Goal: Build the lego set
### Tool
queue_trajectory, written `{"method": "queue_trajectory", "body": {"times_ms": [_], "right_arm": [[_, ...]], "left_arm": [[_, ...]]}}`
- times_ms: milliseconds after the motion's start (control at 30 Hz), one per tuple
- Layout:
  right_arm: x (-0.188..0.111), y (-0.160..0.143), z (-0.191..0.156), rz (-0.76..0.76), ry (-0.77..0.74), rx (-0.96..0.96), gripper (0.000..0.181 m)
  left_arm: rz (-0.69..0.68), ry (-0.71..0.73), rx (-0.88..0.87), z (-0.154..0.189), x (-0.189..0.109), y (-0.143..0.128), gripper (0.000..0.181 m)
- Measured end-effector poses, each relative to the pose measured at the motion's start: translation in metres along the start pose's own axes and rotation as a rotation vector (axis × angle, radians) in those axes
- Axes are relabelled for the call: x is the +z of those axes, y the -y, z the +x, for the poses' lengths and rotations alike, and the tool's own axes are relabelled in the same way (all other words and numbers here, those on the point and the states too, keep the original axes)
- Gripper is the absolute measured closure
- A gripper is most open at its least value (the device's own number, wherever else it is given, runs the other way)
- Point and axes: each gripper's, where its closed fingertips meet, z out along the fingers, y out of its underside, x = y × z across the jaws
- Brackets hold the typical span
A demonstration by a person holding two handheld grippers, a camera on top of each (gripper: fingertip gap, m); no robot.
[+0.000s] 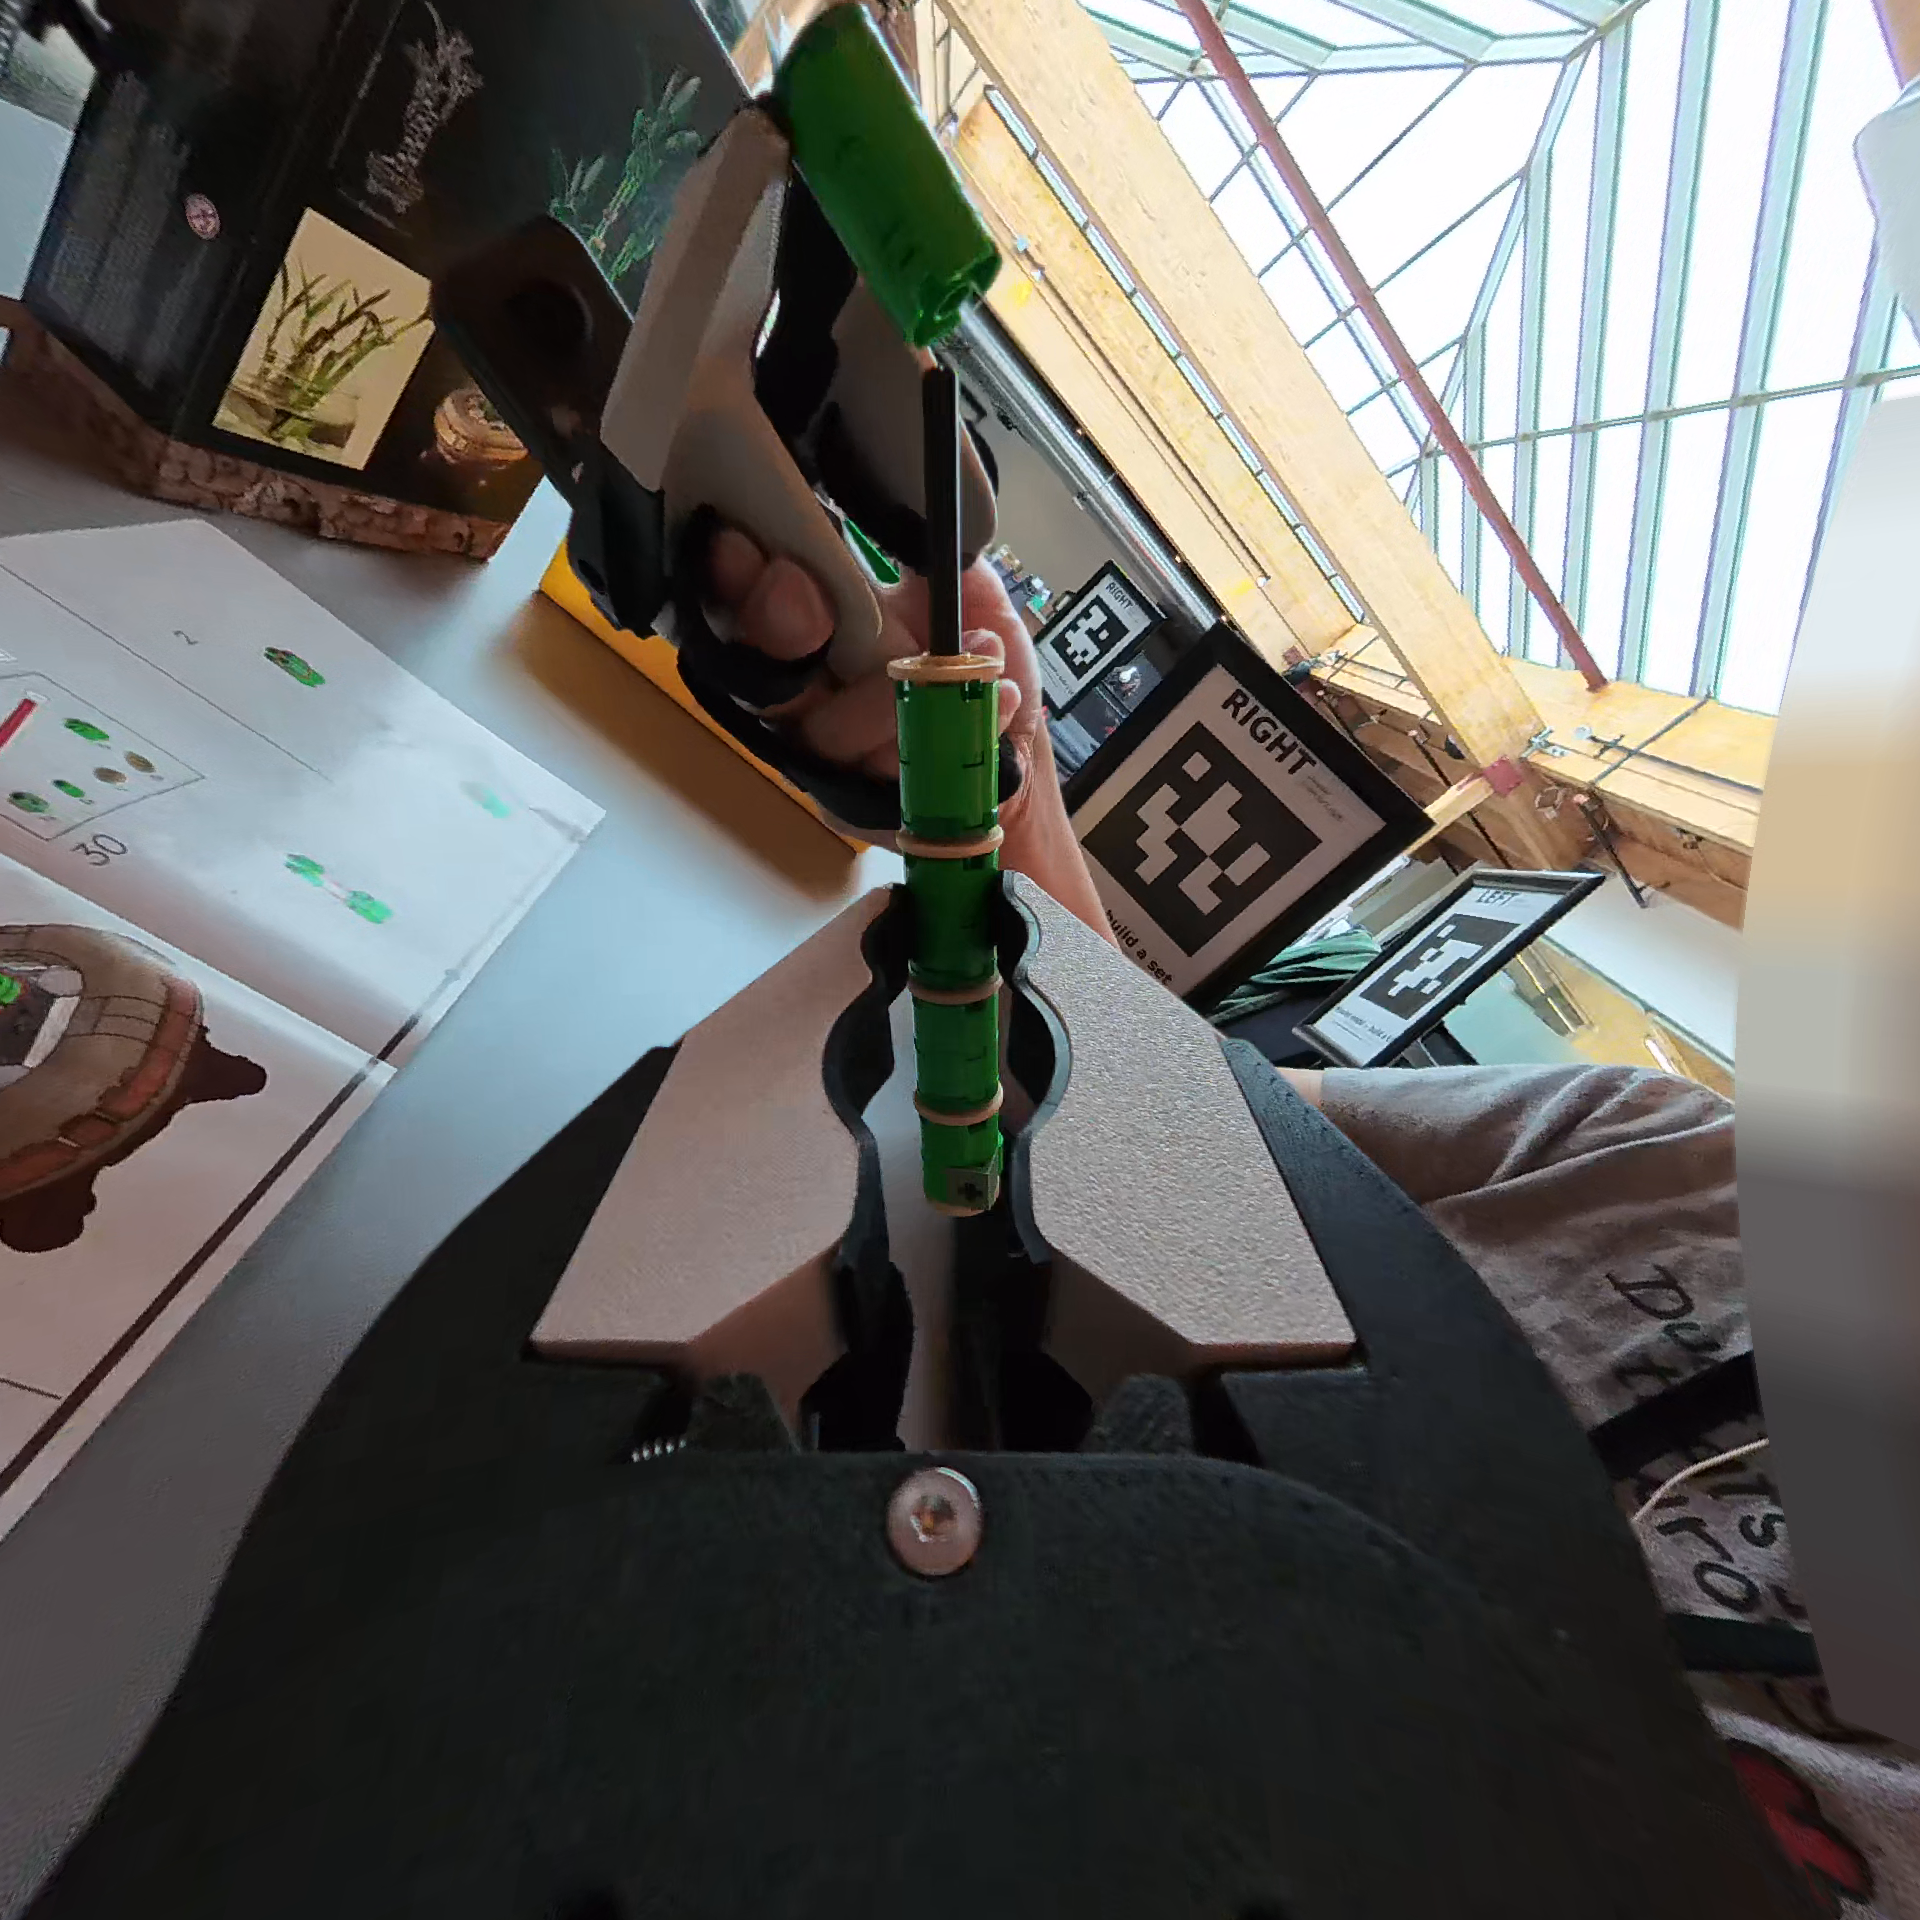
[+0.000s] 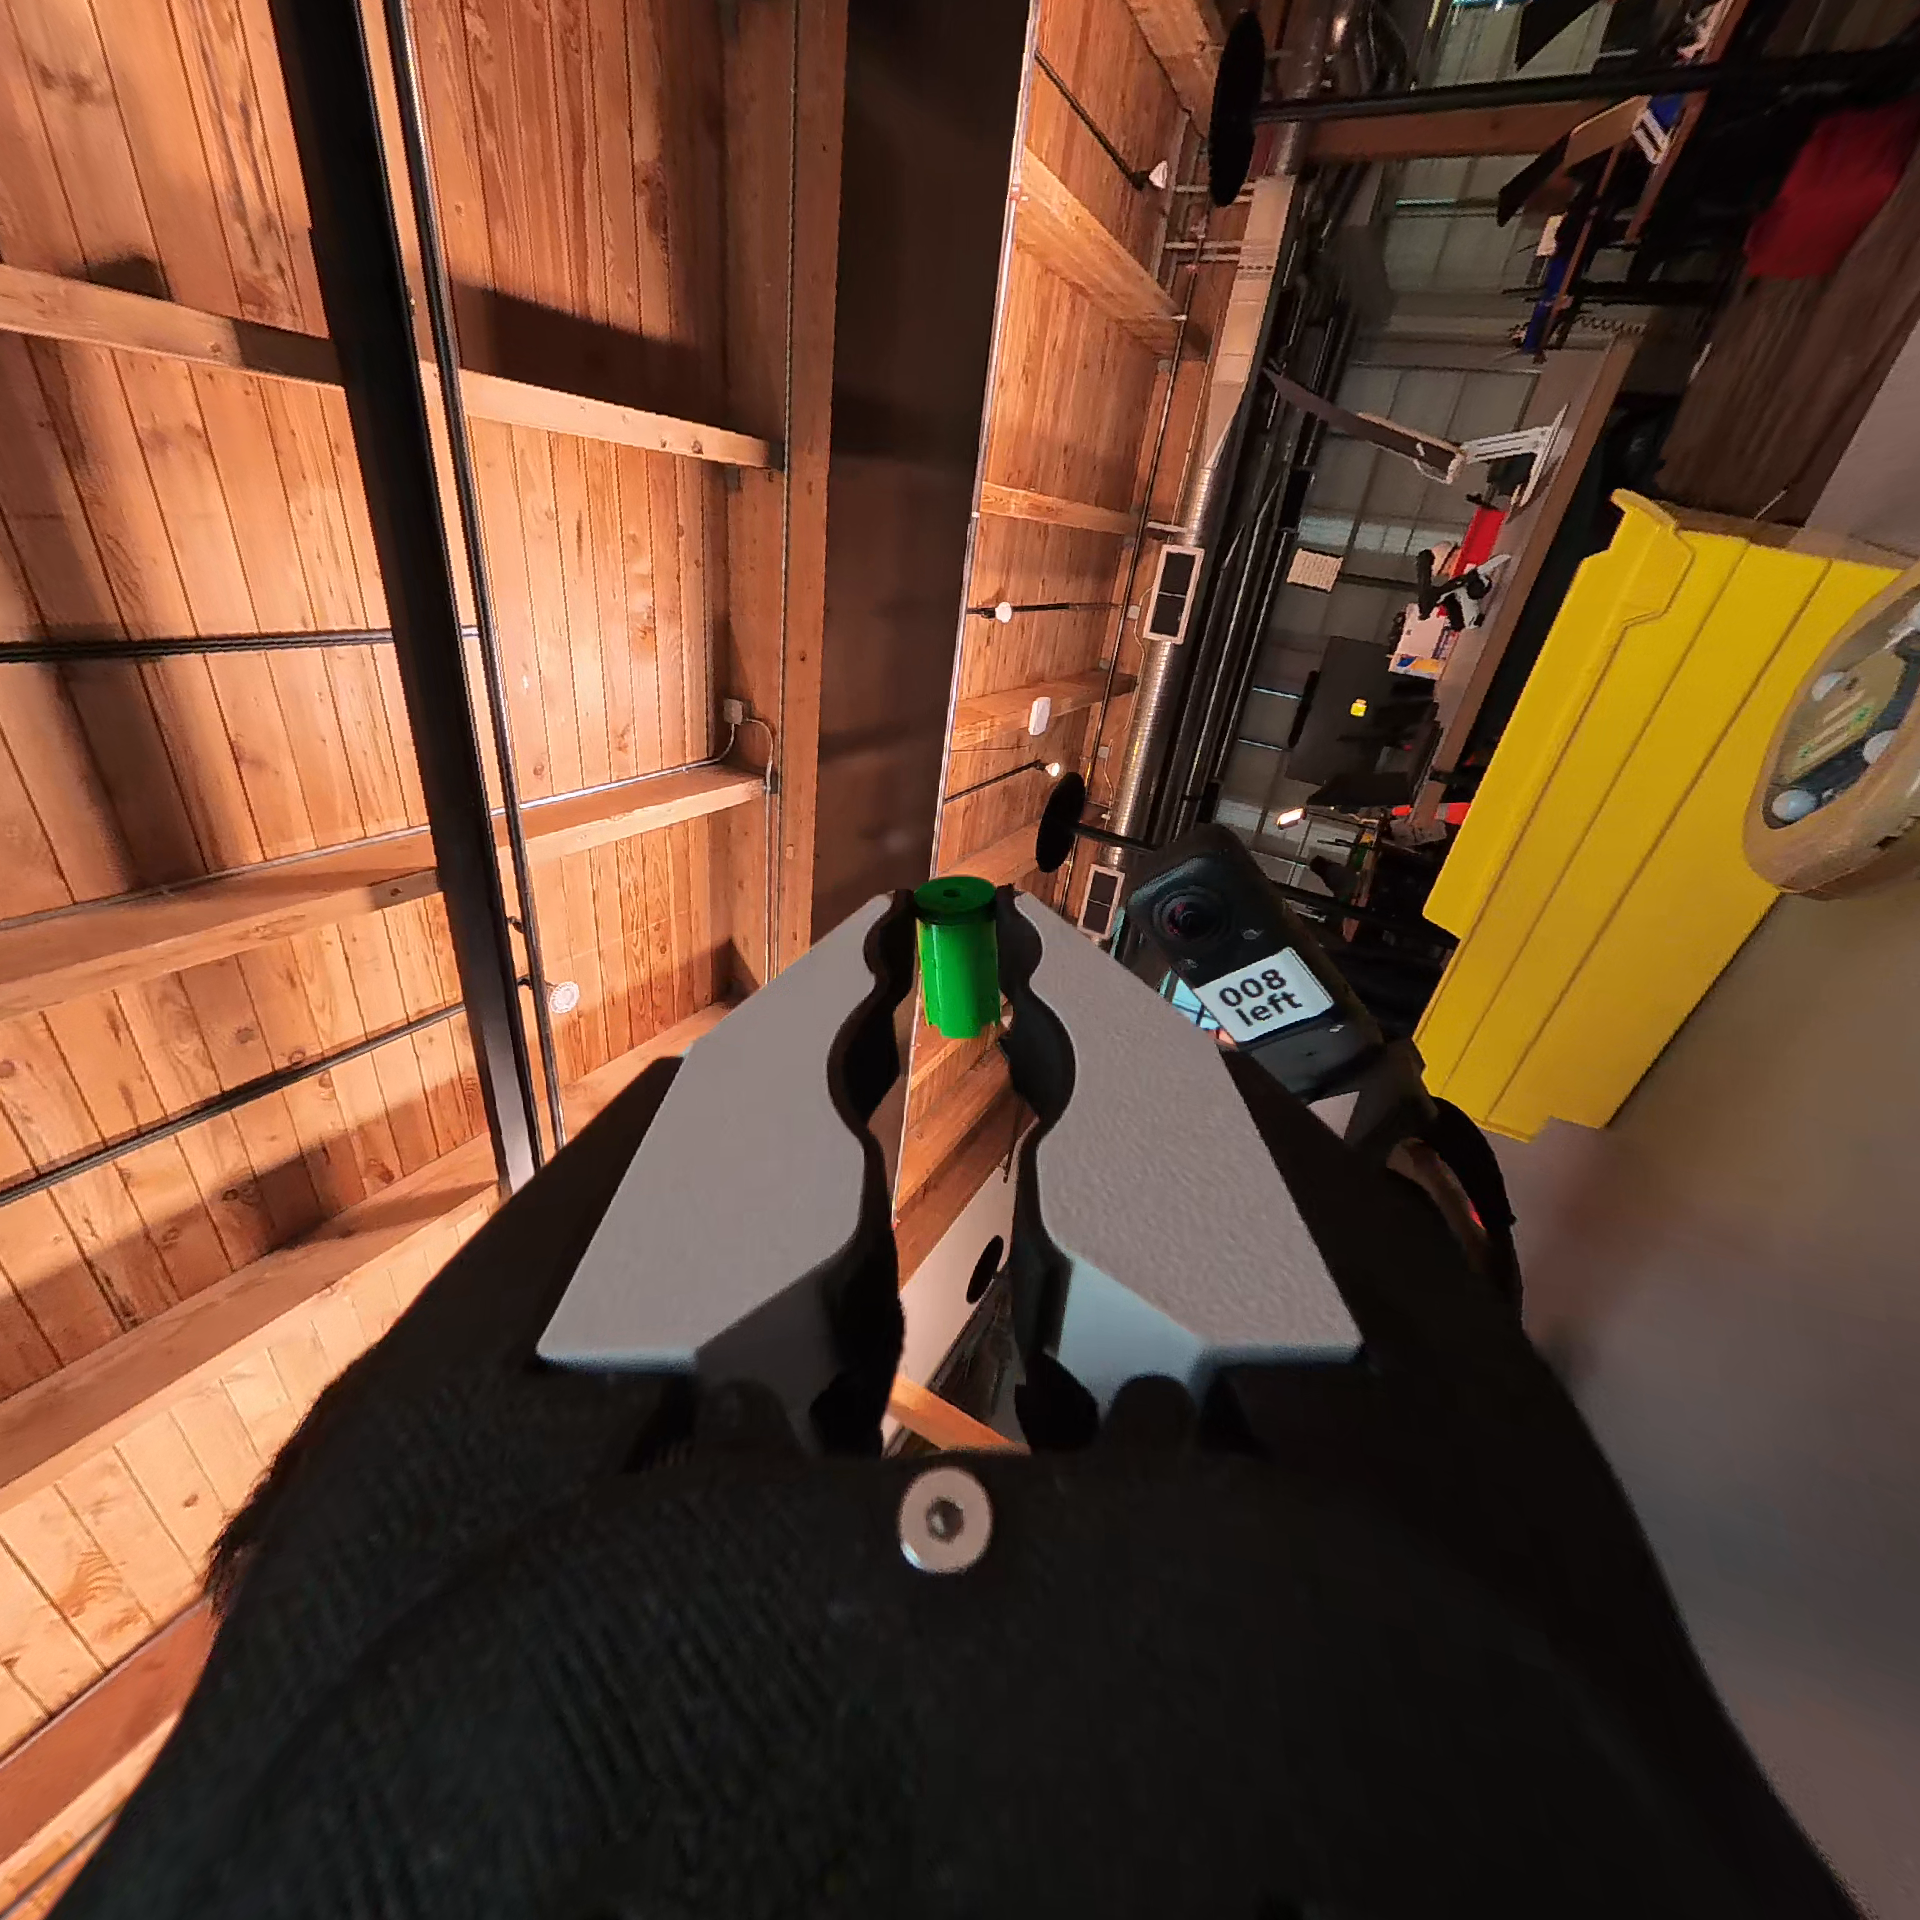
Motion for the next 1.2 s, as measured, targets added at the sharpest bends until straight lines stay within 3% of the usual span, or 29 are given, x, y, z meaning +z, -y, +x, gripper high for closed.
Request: {"method": "queue_trajectory", "body": {"times_ms": [967, 1200], "right_arm": [[0.001, -0.007, 0.011, -0.066, -0.156, -0.155, 0.169], [0.0, -0.012, 0.001, -0.13, -0.173, -0.28, 0.169]], "left_arm": [[-0.008, -0.034, -0.068, 0.0, 0.0, -0.002, 0.167], [0.005, -0.118, -0.114, 0.01, -0.001, 0.0, 0.167]]}}
